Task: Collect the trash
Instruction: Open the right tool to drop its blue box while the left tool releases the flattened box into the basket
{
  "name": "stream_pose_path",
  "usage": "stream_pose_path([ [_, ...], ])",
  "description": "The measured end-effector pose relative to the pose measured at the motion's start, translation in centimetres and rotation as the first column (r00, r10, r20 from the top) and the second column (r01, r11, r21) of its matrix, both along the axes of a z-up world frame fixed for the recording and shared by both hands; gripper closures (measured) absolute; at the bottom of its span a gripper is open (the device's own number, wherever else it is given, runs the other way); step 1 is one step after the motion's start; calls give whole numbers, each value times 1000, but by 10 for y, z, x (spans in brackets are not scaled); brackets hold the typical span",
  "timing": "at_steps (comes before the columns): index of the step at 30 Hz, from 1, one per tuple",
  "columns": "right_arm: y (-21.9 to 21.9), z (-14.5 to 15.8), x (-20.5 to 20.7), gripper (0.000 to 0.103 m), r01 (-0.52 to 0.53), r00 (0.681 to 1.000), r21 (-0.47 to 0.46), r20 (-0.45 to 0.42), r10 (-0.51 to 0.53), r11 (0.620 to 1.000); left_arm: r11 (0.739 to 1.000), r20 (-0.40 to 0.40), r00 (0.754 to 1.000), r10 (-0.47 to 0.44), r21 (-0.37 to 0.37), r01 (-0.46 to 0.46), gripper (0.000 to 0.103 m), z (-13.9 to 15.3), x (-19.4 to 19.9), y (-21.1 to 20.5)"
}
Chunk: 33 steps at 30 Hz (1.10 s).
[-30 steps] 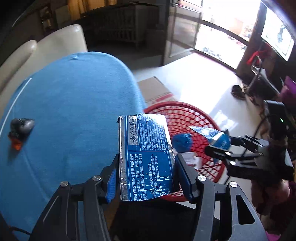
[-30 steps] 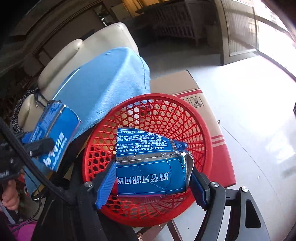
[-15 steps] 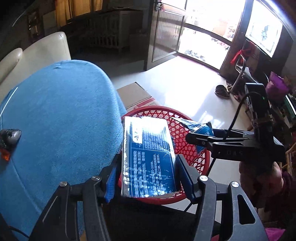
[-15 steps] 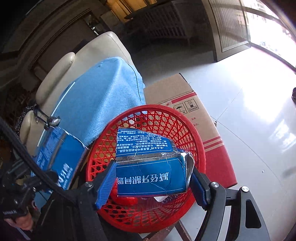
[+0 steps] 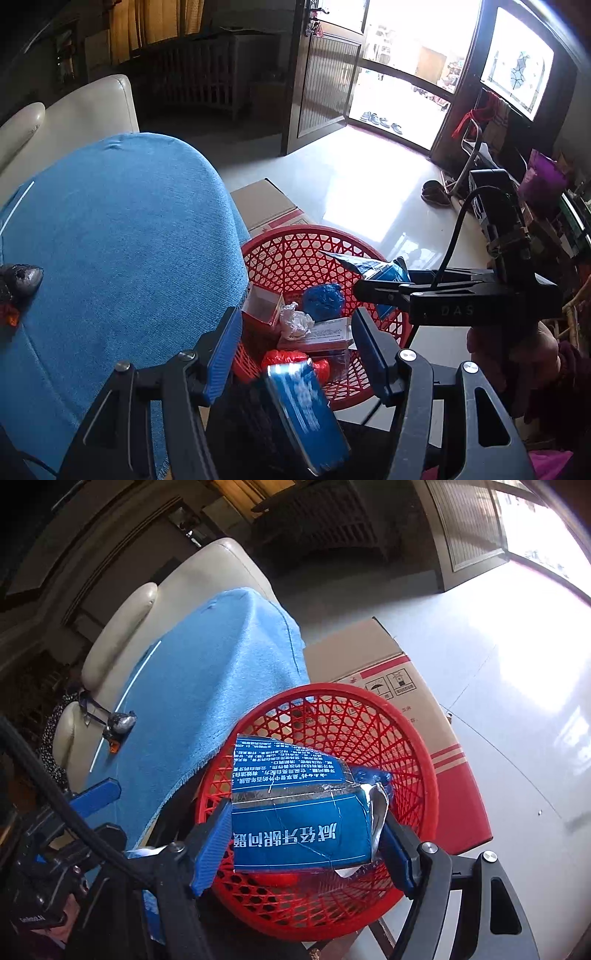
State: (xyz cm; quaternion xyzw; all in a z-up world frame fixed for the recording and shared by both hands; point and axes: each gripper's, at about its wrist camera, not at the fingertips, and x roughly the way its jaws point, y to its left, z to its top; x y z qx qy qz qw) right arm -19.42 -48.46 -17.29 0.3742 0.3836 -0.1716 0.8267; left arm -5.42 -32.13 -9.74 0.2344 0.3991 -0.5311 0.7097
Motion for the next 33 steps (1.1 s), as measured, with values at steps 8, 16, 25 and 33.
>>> stream_pose_path([
  [8,9,6,8,26,-21,1000,-1,18,21,1000,999,4,1000,27,-17,-27,40,4,5,8],
  [16,12,8,10,26,-26,999,9,39,25,1000,997,-5,997,76,-23,-76,40,2,18,16],
  [25,12,13,7,26,-30,996,14,81,28,999,980,-21,982,190,-55,-191,40,9,51,39],
  [33,12,14,8,26,-25,996,8,92,24,1000,955,-28,958,284,-75,-285,40,12,77,64],
])
